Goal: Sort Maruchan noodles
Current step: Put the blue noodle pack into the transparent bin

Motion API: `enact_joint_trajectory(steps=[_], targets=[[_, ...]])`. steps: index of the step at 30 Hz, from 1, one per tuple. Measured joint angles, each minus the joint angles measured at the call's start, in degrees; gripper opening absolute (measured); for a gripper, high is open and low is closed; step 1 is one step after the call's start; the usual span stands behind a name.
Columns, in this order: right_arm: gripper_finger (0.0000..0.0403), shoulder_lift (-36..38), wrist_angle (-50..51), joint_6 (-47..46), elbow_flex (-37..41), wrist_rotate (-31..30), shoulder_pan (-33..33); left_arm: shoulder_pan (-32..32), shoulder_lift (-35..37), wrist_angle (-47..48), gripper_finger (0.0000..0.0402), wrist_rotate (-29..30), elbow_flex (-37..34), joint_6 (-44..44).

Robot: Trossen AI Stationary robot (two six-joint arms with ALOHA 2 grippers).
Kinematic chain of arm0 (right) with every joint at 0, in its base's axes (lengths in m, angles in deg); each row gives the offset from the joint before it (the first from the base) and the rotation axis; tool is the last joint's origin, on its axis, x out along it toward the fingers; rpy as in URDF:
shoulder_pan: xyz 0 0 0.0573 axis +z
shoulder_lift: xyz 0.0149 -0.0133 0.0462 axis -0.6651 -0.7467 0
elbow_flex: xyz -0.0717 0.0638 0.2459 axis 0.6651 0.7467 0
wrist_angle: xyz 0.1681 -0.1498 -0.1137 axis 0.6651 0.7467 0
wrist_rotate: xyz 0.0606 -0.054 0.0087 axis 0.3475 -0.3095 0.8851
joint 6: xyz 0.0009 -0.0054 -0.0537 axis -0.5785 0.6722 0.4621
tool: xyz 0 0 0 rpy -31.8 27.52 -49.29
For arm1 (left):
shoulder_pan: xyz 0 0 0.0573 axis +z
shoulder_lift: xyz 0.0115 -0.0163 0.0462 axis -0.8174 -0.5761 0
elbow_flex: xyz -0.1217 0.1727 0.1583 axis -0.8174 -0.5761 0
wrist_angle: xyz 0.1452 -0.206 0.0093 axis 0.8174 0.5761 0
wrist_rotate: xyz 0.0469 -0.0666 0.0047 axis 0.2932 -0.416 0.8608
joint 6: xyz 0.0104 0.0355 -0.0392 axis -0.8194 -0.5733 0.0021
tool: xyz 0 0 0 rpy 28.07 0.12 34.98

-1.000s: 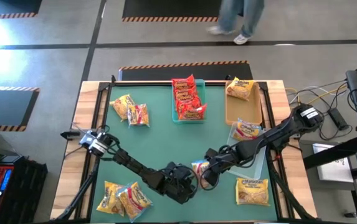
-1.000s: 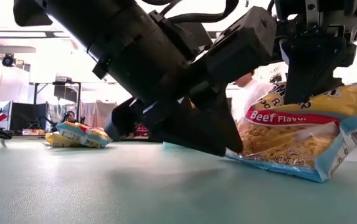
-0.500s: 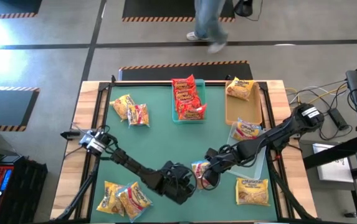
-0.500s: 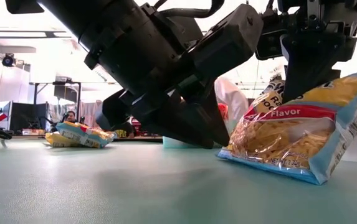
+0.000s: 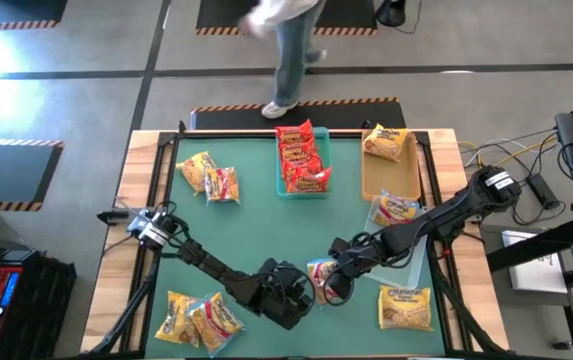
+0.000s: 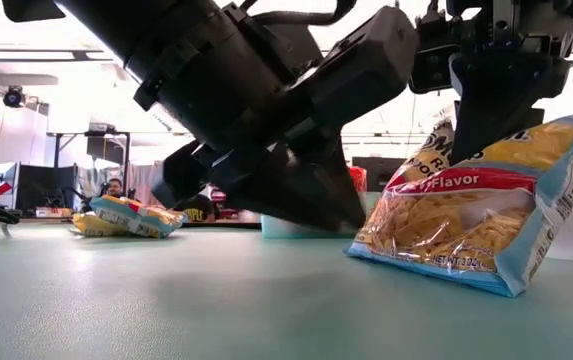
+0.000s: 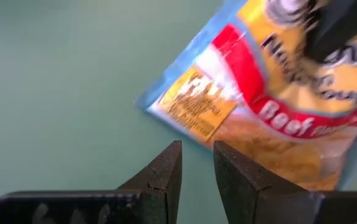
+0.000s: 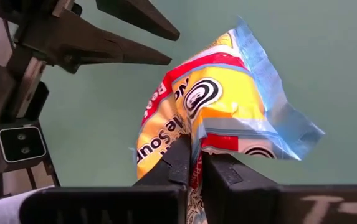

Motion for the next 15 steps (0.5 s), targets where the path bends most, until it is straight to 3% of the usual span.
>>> enact_joint_trajectory(steps=[4,11,15], targets=[[0.0009,-0.3,0.0,-0.9,0.0,0.0,0.0,0.0,-0.9,-5.3,0.0075,0.4,0.0,-5.3],[0.0009,-0.3,0.0,-1.9,0.0,0.9,0.0,0.1,-2.6,-9.3,0.0075,0.9,0.0,-6.9],[0.0030,-0.3,0.0,-1.9,0.0,2.9,-0.1,0.1,-3.4,-11.7,0.0075,0.1,0.0,-7.8]])
